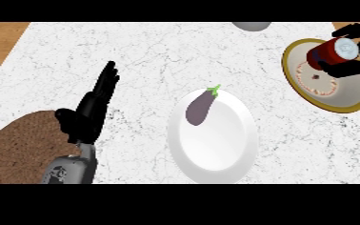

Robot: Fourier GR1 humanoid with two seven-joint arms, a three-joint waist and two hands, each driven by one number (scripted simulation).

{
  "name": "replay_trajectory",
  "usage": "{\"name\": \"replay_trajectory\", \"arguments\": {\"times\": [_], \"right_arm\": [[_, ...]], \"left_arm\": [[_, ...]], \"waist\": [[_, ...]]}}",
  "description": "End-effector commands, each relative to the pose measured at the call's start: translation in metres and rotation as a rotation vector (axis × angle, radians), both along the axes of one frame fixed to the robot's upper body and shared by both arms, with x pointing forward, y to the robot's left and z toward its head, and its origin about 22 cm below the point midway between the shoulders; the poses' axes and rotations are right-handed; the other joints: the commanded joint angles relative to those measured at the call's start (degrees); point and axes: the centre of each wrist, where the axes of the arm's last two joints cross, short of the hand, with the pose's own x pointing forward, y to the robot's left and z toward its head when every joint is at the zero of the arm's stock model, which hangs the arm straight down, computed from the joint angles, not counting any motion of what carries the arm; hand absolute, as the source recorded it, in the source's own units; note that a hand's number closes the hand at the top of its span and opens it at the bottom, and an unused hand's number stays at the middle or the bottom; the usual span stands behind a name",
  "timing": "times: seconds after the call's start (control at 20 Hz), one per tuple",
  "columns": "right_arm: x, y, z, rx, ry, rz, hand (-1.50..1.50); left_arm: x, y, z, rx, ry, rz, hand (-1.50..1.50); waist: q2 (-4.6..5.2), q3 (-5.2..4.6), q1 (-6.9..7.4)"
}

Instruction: Pick the can from the plate and place it in the bowl

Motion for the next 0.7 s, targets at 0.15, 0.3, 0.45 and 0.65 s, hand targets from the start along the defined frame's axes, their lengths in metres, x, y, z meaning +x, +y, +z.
{"name": "replay_trajectory", "arguments": {"times": [0.15,0.3,0.45,0.65], "right_arm": [[-0.004,-0.007,-0.038,0.166,0.063,0.14,-1.5],[-0.01,-0.022,-0.032,0.264,-0.053,0.177,-1.5],[-0.004,-0.024,-0.016,0.324,-0.179,0.153,-1.5],[-0.009,-0.042,0.0,0.383,-0.292,0.132,-1.5]], "left_arm": [[0.005,0.005,-0.005,-0.012,0.0,-0.025,0.0],[0.008,0.008,0.009,0.014,-0.004,-0.009,0.0],[0.005,0.018,0.007,-0.002,0.015,0.001,0.0],[0.002,0.018,-0.003,0.002,0.013,0.013,0.0]], "waist": [[0.35,0.05,0.4],[-0.01,0.05,-0.28],[-0.18,0.01,-0.41],[-0.26,-0.02,-0.7]]}}
